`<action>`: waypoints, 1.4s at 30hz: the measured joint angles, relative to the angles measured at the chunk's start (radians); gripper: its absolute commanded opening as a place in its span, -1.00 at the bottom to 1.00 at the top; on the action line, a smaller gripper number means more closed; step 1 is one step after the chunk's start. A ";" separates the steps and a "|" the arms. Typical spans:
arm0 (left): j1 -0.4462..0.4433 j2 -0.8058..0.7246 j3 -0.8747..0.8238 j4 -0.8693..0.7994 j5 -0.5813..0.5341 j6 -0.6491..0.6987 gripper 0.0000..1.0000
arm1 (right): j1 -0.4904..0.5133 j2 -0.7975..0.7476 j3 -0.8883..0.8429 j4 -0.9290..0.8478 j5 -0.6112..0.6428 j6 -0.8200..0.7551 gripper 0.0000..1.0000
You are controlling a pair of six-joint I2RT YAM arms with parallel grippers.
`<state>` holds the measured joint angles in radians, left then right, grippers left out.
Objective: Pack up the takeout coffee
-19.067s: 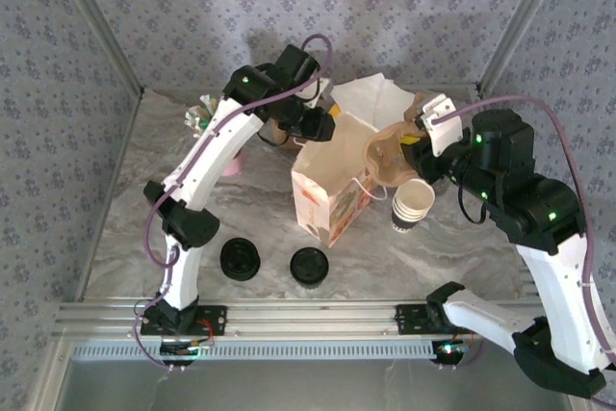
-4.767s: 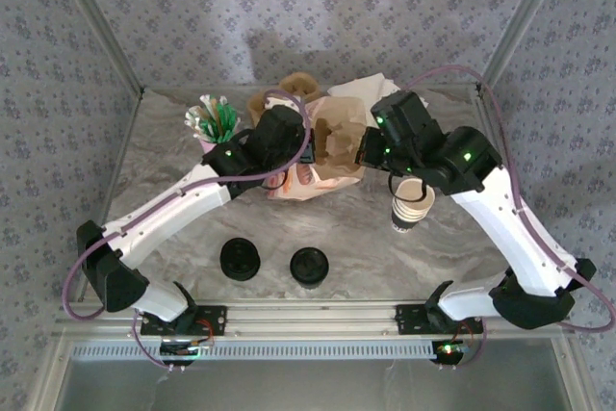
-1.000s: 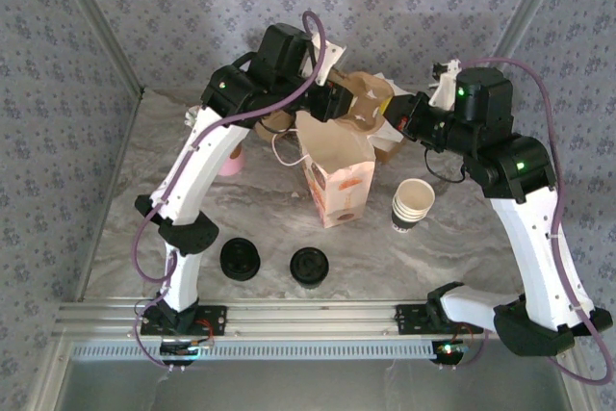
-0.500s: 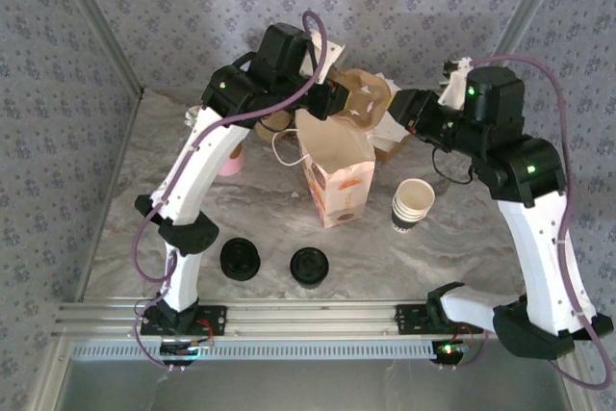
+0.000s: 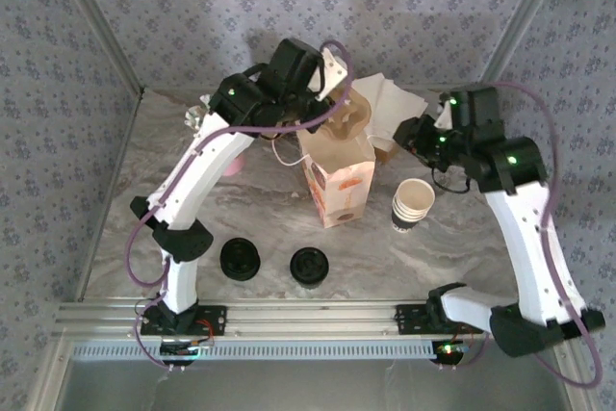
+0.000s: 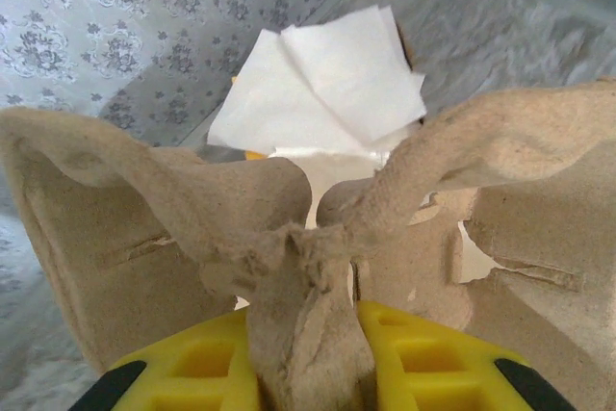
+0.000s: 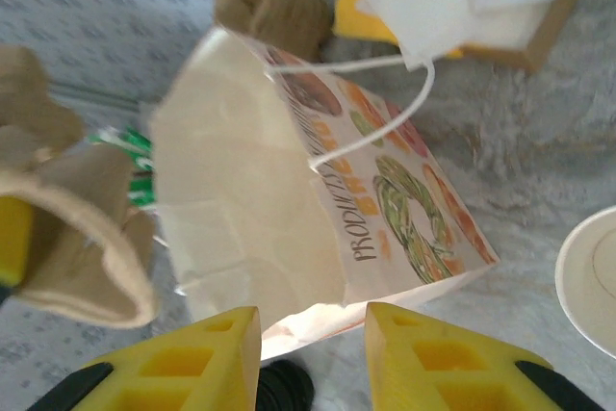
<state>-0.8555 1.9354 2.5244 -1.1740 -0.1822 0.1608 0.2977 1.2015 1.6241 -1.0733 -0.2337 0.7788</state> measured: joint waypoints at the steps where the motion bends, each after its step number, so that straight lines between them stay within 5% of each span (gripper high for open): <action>1: -0.011 -0.002 -0.010 -0.002 -0.019 0.021 -0.62 | 0.012 0.017 -0.006 0.000 -0.005 -0.002 -0.27; 21: -0.056 -0.082 -0.157 0.003 -0.130 0.221 -0.66 | 0.100 0.176 -0.088 0.033 -0.010 -0.115 -0.20; 37: -0.056 -0.071 -0.158 0.011 -0.125 0.235 -0.65 | 0.102 0.246 -0.002 0.006 0.065 -0.327 -0.94; 42: -0.058 -0.065 -0.161 0.011 -0.121 0.232 -0.65 | 0.103 0.245 -0.002 0.022 0.033 -0.429 -1.00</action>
<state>-0.9131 1.8702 2.3634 -1.1629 -0.3027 0.3923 0.4011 1.4467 1.6218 -1.0515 -0.2005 0.3496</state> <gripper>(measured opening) 0.185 0.055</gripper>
